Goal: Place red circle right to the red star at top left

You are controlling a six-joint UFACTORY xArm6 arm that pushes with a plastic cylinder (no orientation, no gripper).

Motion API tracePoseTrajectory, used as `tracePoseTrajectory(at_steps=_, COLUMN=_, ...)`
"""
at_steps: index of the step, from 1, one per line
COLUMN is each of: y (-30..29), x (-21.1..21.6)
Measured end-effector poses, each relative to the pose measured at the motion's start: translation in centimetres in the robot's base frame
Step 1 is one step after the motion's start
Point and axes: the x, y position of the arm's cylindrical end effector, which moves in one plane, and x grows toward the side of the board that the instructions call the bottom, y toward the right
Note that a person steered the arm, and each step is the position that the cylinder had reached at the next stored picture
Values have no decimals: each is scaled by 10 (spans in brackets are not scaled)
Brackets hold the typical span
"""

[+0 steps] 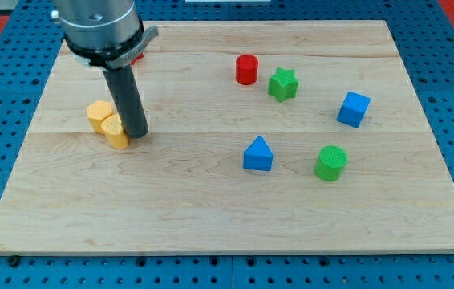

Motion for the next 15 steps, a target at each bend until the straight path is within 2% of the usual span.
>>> tracePoseTrajectory(at_steps=1, y=89, x=-18)
tracePoseTrajectory(at_steps=2, y=170, x=-57)
tracePoseTrajectory(at_steps=4, y=209, x=-89)
tracePoseTrajectory(at_steps=6, y=169, x=-121)
tracePoseTrajectory(at_steps=9, y=68, x=-186)
tracePoseTrajectory(at_steps=11, y=52, x=-234)
tracePoseTrajectory(at_steps=14, y=-26, x=-214)
tracePoseTrajectory(at_steps=15, y=-35, x=-217)
